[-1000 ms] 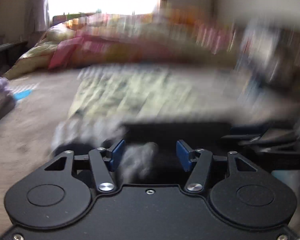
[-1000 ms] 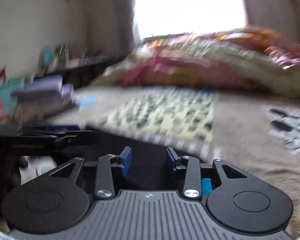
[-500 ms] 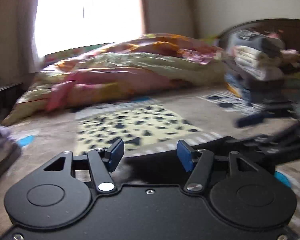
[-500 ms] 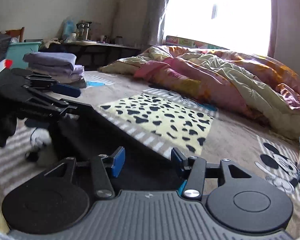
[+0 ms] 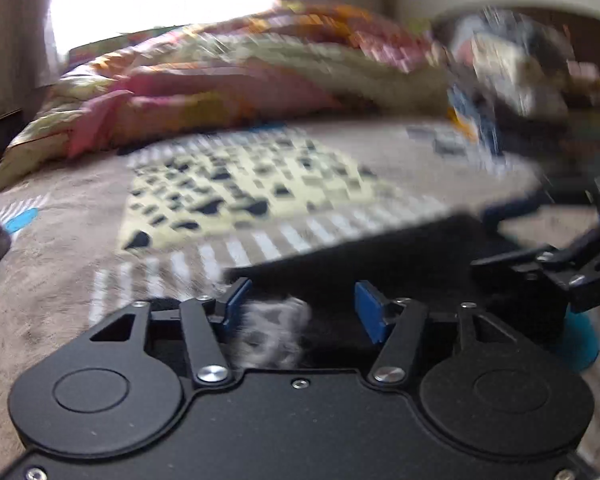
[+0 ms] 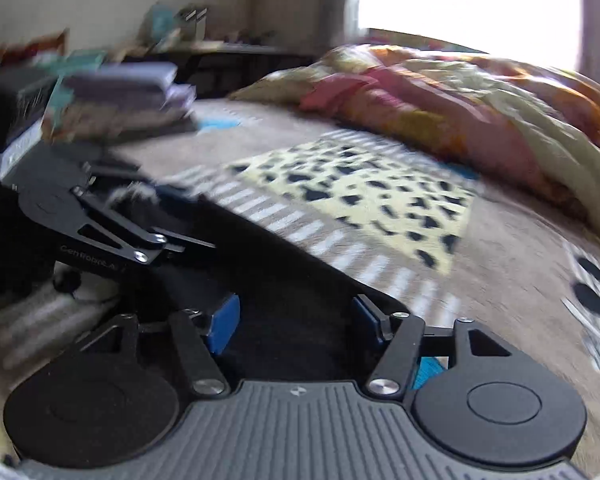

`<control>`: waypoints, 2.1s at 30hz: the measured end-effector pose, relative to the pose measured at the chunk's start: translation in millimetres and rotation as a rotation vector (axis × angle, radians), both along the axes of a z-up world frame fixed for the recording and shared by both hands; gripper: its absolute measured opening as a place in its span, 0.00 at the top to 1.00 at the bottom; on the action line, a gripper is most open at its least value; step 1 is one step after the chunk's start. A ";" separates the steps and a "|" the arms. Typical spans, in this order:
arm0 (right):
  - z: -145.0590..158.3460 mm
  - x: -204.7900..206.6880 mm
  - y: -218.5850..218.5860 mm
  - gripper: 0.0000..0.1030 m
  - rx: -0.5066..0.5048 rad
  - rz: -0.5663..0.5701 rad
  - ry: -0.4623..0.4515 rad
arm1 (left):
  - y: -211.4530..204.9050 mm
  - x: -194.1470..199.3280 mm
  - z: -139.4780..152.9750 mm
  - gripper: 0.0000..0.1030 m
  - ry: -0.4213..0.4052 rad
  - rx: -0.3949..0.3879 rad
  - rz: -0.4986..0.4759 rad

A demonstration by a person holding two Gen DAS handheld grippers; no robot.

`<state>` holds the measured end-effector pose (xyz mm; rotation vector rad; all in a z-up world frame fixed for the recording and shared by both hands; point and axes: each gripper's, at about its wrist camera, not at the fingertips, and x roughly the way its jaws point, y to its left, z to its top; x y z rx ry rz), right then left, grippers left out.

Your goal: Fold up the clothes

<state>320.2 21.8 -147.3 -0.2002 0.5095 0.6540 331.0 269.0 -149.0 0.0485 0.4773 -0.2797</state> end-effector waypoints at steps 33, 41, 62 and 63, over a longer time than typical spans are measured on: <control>-39.0 35.1 -67.2 0.59 0.674 -0.322 0.550 | 95.9 -46.8 -14.8 0.38 0.274 -0.782 0.328; -54.4 23.8 -75.2 0.48 0.763 -0.336 0.550 | 85.9 -39.5 -25.2 0.39 0.301 -0.820 0.277; 42.9 69.8 29.3 0.71 0.765 -0.052 0.392 | 161.5 -73.7 26.9 0.64 -0.031 -1.027 0.408; 56.0 78.5 47.4 0.72 0.765 -0.008 0.382 | 174.3 -81.4 34.2 0.64 -0.073 -1.034 0.429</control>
